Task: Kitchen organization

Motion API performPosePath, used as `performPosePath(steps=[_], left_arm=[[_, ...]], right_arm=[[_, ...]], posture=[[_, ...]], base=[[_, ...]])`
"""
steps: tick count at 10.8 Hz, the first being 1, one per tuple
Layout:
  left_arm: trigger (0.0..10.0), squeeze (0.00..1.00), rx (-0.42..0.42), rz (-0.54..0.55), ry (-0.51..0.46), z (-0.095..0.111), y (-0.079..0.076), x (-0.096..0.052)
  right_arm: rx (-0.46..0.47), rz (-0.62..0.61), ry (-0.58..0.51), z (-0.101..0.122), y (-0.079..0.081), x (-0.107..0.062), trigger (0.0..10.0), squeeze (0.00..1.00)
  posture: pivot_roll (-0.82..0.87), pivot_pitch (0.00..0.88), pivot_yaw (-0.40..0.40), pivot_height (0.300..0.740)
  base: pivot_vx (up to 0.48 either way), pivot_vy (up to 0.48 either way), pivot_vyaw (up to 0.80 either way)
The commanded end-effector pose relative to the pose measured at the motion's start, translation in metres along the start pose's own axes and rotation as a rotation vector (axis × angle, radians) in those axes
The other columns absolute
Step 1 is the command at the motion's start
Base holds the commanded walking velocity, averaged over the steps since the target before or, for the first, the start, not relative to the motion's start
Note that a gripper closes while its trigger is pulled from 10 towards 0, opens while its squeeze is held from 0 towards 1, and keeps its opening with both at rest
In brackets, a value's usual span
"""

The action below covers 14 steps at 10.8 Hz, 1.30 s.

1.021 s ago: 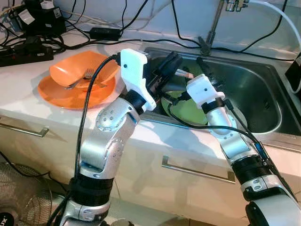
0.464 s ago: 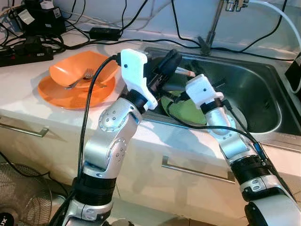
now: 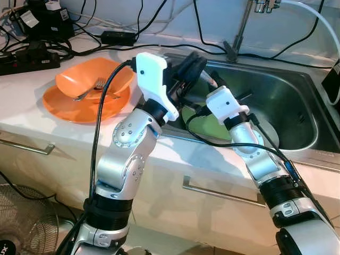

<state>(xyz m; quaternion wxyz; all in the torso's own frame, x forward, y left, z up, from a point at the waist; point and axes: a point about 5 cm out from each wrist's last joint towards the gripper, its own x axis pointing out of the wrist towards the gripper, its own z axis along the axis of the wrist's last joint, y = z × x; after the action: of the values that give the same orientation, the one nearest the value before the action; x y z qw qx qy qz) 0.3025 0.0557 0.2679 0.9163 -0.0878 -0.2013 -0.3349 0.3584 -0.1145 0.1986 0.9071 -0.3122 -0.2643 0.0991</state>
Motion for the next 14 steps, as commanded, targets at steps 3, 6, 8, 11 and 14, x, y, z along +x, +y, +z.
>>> performPosePath(steps=[3, 6, 8, 11, 14], left_arm=[[10.0, 1.0, -0.096, -0.039, 0.004, -0.001, -0.001, -0.008], [10.0, 1.0, -0.115, -0.045, -0.007, -0.001, 0.002, -0.018], [10.0, 0.0, -0.014, 0.002, 0.011, -0.005, 0.01, -0.024], [10.0, 0.0, 0.249, 0.28, -0.013, -0.025, 0.04, -0.036], [10.0, 0.0, 0.34, 0.384, -0.068, -0.043, 0.044, -0.038]], right_arm=[[0.038, -0.068, 0.003, 0.0, -0.014, 0.005, 0.0, 0.0], [0.106, -0.121, 0.054, -0.008, -0.022, 0.005, 0.0, 0.0], [0.16, -0.159, 0.077, -0.012, -0.03, 0.007, 0.0, 0.0], [0.289, -0.216, 0.08, -0.013, -0.037, 0.012, 0.0, 0.0], [0.351, -0.224, 0.106, -0.02, -0.034, 0.009, 0.0, 0.0]], posture=[[0.17, 0.082, 0.001, 0.74], [0.17, 0.082, -0.004, 0.74], [0.17, 0.085, -0.009, 0.74], [0.17, 0.084, -0.017, 0.74], [0.17, 0.08, -0.02, 0.74]], base=[[0.0, 0.0, 0.0], [0.0, 0.0, 0.0], [0.0, 0.0, 0.0], [0.0, 0.0, 0.0], [0.0, 0.0, 0.0]])
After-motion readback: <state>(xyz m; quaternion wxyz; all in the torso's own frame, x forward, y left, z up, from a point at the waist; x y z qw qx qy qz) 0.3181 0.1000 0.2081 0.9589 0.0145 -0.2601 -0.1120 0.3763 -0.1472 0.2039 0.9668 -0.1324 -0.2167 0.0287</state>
